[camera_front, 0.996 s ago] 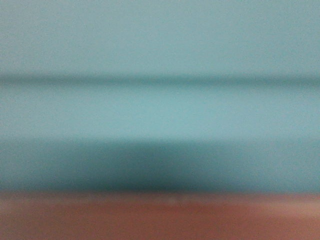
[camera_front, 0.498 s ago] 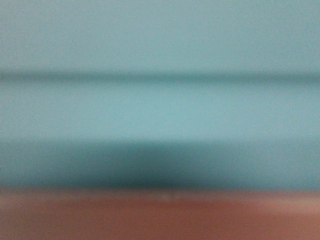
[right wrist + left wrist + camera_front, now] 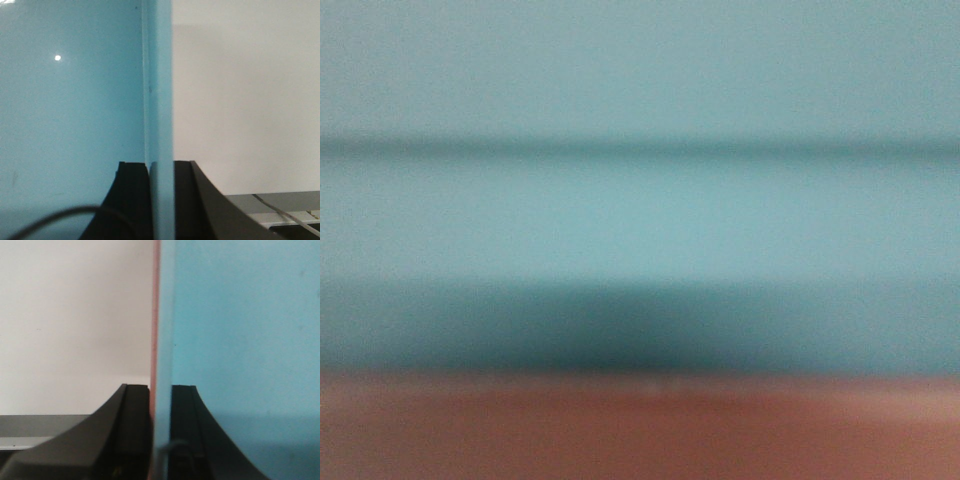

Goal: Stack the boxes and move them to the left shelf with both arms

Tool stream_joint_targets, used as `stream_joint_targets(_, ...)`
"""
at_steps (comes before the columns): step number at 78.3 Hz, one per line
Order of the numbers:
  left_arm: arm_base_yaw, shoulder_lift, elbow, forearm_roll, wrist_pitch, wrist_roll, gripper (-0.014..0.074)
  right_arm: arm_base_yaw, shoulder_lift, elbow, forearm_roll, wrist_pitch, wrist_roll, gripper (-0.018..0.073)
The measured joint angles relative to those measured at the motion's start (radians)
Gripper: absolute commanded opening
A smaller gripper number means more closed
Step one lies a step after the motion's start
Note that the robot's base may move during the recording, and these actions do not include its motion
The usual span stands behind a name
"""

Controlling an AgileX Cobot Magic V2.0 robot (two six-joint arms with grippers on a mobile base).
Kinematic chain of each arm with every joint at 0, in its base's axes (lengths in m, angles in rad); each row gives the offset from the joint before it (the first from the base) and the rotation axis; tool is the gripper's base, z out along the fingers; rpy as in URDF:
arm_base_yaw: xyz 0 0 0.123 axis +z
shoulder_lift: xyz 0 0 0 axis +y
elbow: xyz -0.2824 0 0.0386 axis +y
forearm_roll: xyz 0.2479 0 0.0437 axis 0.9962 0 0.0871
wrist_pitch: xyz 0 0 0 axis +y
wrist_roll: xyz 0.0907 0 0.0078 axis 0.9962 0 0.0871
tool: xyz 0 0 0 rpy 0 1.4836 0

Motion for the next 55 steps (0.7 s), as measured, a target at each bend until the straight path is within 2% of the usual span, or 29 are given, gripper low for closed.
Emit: stream_joint_targets(55, 0.000, 0.000, 0.000, 0.000, 0.000, 0.000, -0.0003, 0.000, 0.000, 0.000, 0.000, 0.000, 0.002, 0.0057)
